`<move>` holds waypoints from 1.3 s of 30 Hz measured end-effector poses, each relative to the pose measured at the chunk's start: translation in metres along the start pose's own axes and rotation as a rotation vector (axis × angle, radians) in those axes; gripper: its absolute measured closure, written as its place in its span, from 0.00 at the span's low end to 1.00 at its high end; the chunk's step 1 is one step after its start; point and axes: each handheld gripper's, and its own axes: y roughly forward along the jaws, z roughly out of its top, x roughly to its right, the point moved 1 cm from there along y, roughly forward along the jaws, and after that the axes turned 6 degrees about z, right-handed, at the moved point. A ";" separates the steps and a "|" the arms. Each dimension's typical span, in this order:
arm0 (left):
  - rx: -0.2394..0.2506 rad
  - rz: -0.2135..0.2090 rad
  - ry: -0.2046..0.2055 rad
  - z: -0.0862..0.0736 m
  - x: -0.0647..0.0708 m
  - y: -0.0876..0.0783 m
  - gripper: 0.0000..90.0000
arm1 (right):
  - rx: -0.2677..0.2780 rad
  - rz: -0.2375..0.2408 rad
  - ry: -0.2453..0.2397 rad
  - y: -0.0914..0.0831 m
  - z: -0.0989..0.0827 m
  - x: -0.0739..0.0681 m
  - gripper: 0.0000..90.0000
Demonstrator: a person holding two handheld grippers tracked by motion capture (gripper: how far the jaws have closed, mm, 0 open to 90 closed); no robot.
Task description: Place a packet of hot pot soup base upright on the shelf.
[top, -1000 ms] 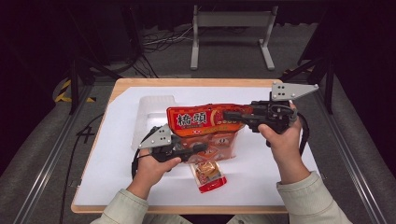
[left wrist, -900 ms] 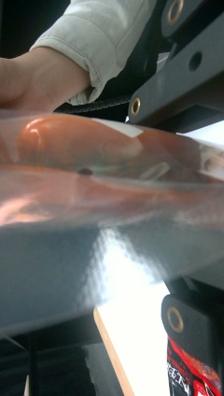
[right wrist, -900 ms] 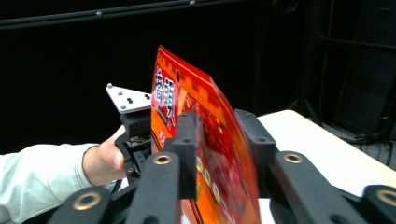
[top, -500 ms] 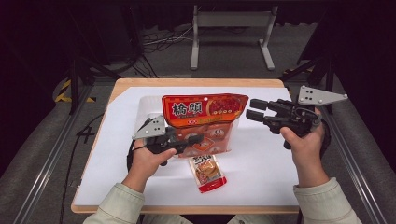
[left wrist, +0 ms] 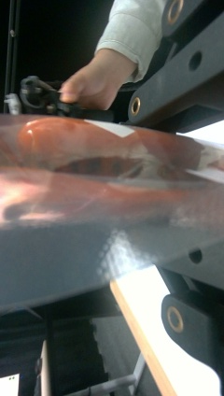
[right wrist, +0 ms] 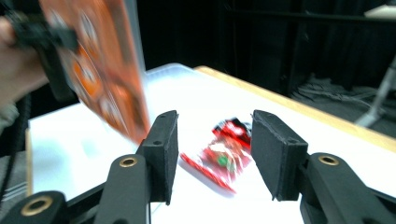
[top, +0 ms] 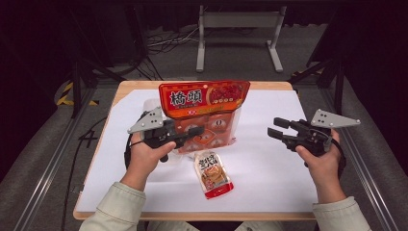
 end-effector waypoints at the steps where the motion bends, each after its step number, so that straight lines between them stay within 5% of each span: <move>1: 0.000 0.004 0.003 0.002 -0.001 -0.001 0.79 | -0.010 -0.011 0.007 -0.001 -0.004 0.002 0.58; 15: 0.015 0.092 0.032 0.023 -0.030 -0.009 0.79 | -0.068 -0.099 0.025 -0.009 -0.028 0.019 0.53; 39: 0.034 0.312 0.025 0.013 -0.099 -0.035 0.79 | -0.062 -0.132 0.069 -0.027 -0.041 0.019 0.54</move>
